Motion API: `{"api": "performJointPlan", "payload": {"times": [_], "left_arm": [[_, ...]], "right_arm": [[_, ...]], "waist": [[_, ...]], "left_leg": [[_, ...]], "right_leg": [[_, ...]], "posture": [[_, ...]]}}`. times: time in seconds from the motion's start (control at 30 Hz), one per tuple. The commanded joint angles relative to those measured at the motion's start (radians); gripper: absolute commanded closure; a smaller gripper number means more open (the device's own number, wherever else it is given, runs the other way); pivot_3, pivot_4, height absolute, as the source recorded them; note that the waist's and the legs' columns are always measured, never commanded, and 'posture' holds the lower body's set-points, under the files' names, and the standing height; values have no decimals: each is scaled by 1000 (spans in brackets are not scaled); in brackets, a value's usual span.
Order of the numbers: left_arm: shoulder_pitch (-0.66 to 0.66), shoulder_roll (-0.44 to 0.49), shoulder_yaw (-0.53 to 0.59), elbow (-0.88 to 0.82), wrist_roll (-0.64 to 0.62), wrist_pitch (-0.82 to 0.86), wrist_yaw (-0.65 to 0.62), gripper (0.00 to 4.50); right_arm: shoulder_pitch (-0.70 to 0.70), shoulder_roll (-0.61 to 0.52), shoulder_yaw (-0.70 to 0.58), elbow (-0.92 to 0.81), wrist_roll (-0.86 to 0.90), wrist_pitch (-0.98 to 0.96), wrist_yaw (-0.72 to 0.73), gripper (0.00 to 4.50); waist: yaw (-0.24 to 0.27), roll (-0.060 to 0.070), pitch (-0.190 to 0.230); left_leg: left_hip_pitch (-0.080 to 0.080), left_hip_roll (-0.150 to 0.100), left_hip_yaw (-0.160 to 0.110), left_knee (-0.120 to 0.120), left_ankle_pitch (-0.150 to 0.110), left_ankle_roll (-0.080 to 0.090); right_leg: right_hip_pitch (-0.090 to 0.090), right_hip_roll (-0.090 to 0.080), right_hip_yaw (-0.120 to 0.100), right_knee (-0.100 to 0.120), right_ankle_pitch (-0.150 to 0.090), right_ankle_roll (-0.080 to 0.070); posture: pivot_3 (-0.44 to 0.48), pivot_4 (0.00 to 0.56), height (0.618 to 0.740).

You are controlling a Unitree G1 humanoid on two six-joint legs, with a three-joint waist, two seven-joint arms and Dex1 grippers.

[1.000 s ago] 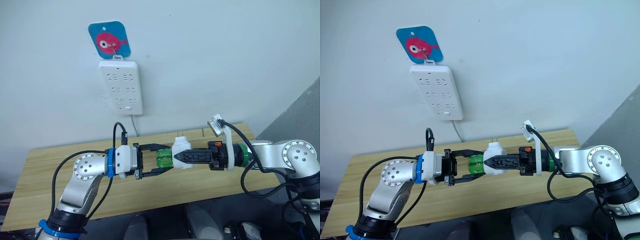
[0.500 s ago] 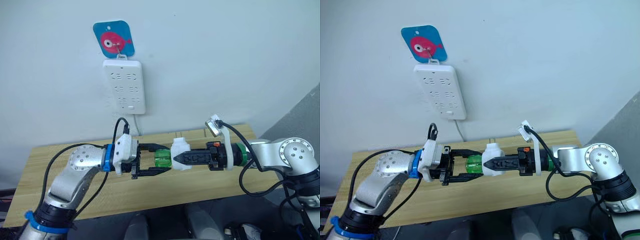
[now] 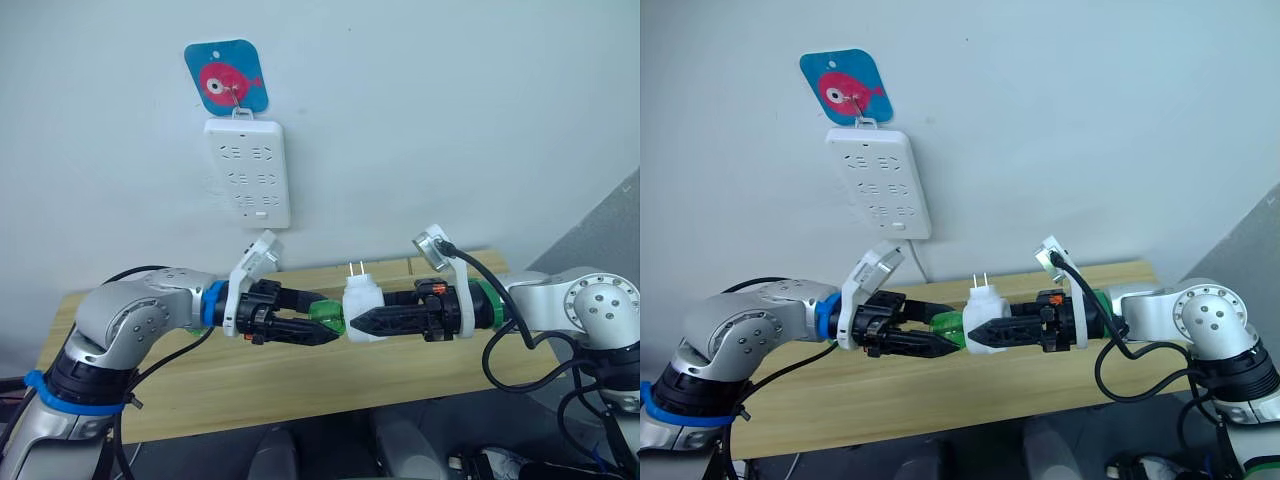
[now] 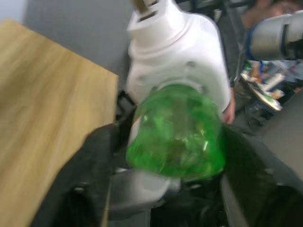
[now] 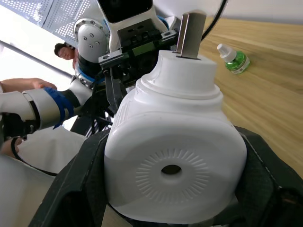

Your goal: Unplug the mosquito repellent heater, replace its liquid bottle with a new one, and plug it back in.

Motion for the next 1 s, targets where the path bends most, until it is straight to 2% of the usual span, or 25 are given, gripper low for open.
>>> {"api": "performJointPlan", "payload": {"times": [0.03, 0.13, 0.27, 0.4, 0.53, 0.73, 1.0], "left_arm": [[56, 15, 65, -47, 85, -154, -32, 235], [96, -9, 107, -60, 137, -254, -10, 235], [204, -16, 118, -86, 297, -530, -72, 235], [277, -137, 146, -5, 448, -939, -87, 235], [270, -232, 128, 56, 538, -1181, -71, 235], [258, -301, 68, 137, 628, -1407, -65, 235], [224, -332, 19, 174, 671, -1466, 8, 235]], "right_arm": [[-2, -6, -42, -18, 40, 6, 25, 1437], [10, -13, -55, 5, 68, 6, 5, 1437], [31, -28, -65, 42, 141, -7, -56, 1437], [40, -29, -61, 65, 204, -30, -119, 1437], [38, -22, -53, 69, 243, -46, -161, 1437], [32, -7, -46, 72, 262, -58, -195, 1437], [35, 2, -48, 59, 262, -58, -204, 1437]], "waist": [[0, 0, 0], [4, 0, 0], [5, 0, 0], [6, 0, 0], [6, 0, 0], [4, 0, -1], [3, 0, -1]], "left_leg": [[0, 0, 0, 0, 0, 0], [0, 0, 1, 0, 0, 0], [0, -1, 2, 0, 0, 0], [0, -1, 2, 0, 0, 0], [0, -1, 3, 1, 0, 0], [0, -2, 3, 2, 0, 0], [0, -1, 3, 3, 0, 0]], "right_leg": [[0, 0, 0, 0, 0, 0], [0, 0, 0, 0, 3, -4], [0, -1, 1, -1, 3, -5], [0, -2, 2, -1, 3, -5], [0, -2, 2, 0, 3, -5], [1, -2, 3, 0, 4, -3], [1, -2, 2, 0, 4, -3]], "posture": [[-146, 151, 736], [-143, 151, 736], [-142, 152, 736], [-142, 152, 736], [-143, 149, 736], [-146, 146, 736], [-153, 146, 736]]}}
